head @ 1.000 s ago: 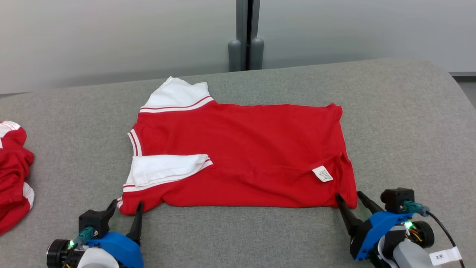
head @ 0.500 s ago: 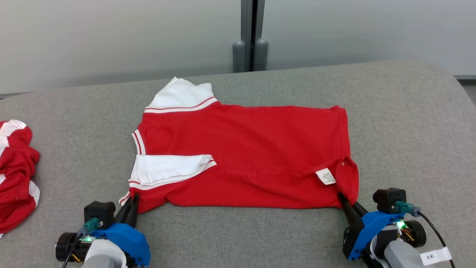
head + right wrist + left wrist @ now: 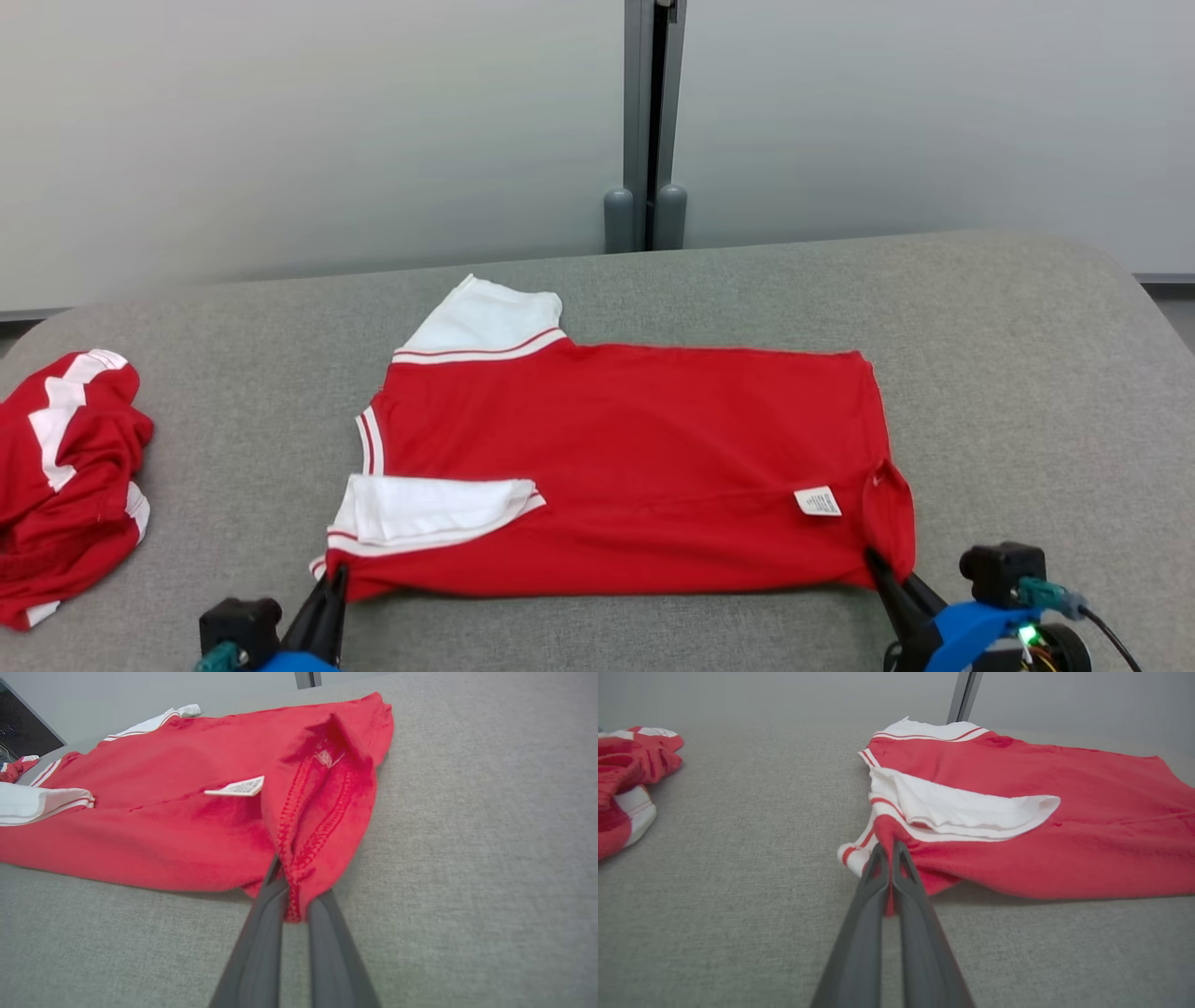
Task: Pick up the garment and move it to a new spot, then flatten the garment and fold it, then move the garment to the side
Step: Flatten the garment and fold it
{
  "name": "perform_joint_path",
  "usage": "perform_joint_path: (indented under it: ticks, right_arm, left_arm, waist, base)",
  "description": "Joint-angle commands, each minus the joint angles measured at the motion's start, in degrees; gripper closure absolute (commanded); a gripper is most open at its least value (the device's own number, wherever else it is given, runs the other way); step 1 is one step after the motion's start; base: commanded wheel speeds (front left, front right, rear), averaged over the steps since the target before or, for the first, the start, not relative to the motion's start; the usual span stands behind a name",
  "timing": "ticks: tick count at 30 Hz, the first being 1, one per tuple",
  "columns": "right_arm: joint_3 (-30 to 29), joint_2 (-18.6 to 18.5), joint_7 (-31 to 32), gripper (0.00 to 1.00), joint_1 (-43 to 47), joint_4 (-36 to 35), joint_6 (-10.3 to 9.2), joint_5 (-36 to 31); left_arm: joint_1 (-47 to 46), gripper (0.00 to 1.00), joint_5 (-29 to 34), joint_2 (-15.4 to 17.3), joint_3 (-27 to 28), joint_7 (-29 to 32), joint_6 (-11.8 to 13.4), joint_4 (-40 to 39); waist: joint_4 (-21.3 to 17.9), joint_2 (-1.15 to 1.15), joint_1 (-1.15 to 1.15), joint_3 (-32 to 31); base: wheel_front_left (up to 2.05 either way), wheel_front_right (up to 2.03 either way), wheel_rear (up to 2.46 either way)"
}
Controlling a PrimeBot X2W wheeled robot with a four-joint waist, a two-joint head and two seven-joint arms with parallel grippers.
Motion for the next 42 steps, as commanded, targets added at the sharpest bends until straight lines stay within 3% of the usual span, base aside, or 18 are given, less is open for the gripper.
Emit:
perform_joint_path:
  ticks: [1,8,15,22,23,24,25,26,33,42]
  right_arm:
    - [0.1,-0.9,0.2,1.0,1.4,-0.9,0.01,0.4]
    - [0.4,-3.2,2.0,1.0,7.9,-8.1,0.01,1.7]
    - [-3.5,-5.3,4.2,1.0,15.5,-15.4,0.01,1.3]
    - [-8.2,-4.5,9.4,1.0,21.1,-20.8,0.01,-0.9]
    - [-8.8,-3.9,10.3,0.9,21.4,-21.1,0.01,-1.1]
    - [-9.5,-3.6,11.0,0.45,21.6,-21.0,0.01,-1.9]
    - [-9.8,-3.3,11.4,0.2,21.7,-21.1,0.01,-2.5]
    - [-10.4,-2.7,11.4,0.0,21.7,-21.3,0.01,-3.0]
    - [-15.9,-0.2,7.1,0.0,20.6,-24.8,0.02,-6.2]
    - [-18.9,3.0,0.4,0.0,18.1,-30.5,0.02,-12.1]
  left_arm:
    - [1.2,1.0,0.4,0.1,0.4,0.0,0.0,-0.9]
    - [9.2,1.0,1.6,-0.6,2.7,0.0,1.1,-7.1]
    - [16.9,1.0,2.5,-1.0,3.8,0.0,2.6,-13.1]
    - [20.2,1.0,2.3,-1.5,3.3,0.3,3.5,-16.0]
    - [20.2,0.96,2.4,-1.6,3.1,0.4,3.6,-15.8]
    - [19.9,0.23,2.5,-1.7,3.0,0.3,3.7,-15.7]
    - [19.6,0.0,2.6,-2.0,3.0,0.3,3.9,-15.6]
    - [19.4,0.0,3.0,-2.2,2.8,0.2,4.0,-15.3]
    - [17.2,0.0,4.4,-3.6,6.3,-0.1,4.9,-20.8]
    - [16.6,0.0,11.7,-6.2,13.3,-0.1,5.8,-32.5]
  waist:
    - [0.0,0.0,0.01,-0.4]
    - [0.4,0.0,0.01,-1.9]
    - [1.6,0.0,0.01,-2.8]
    - [2.3,0.0,0.01,-2.9]
    - [2.3,0.0,0.01,-2.9]
    - [2.2,0.0,0.01,-2.9]
    - [2.2,0.0,0.01,-2.9]
    - [2.2,0.0,0.01,-2.9]
    - [1.6,0.0,0.01,-3.0]
    - [0.4,0.0,0.01,-3.2]
  base:
    - [0.0,0.0,0.0]
    - [0.0,0.0,0.0]
    - [0.0,0.0,0.0]
    - [0.0,0.0,0.0]
    - [0.0,0.0,0.0]
    - [0.0,0.0,0.0]
    - [0.0,0.0,0.0]
    - [0.0,0.0,0.0]
    - [0.0,0.0,0.0]
    - [0.0,0.0,0.0]
